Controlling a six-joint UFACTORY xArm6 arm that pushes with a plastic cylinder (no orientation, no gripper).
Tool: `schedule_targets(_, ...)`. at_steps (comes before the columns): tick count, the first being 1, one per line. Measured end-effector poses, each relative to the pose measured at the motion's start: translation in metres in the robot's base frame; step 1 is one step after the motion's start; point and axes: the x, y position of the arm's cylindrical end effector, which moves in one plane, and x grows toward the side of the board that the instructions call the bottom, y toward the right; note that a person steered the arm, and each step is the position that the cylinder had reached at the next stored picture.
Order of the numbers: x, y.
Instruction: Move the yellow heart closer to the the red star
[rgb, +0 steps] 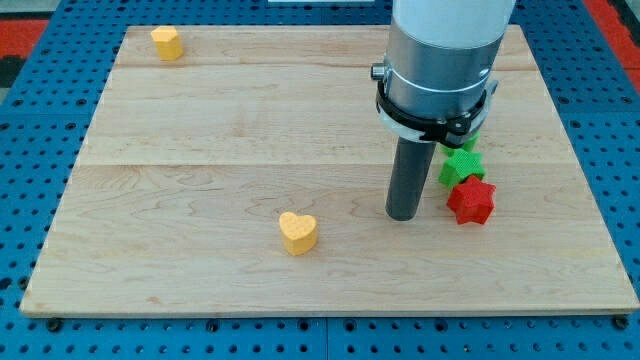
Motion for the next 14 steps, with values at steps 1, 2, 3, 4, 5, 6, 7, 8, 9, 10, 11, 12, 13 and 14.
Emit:
schedule_targets(1,-0.007,-0.055)
schedule_targets(2,-0.01,-0.121)
schedule_targets(3,0.016,-0.139)
schedule_targets(4,0.047,-0.064)
schedule_targets(5,0.049,0.002)
schedule_targets(6,0.059,-0.009)
schedule_targets(7,0.098,0.008)
schedule_targets(8,0.101,0.039)
schedule_targets(9,0.101,0.047)
schedule_targets(10,0.099,0.049)
schedule_targets(11,0.095,0.049)
schedule_targets(12,0.092,0.049)
schedule_targets(13,0.095,0.037)
schedule_targets(14,0.102,0.007)
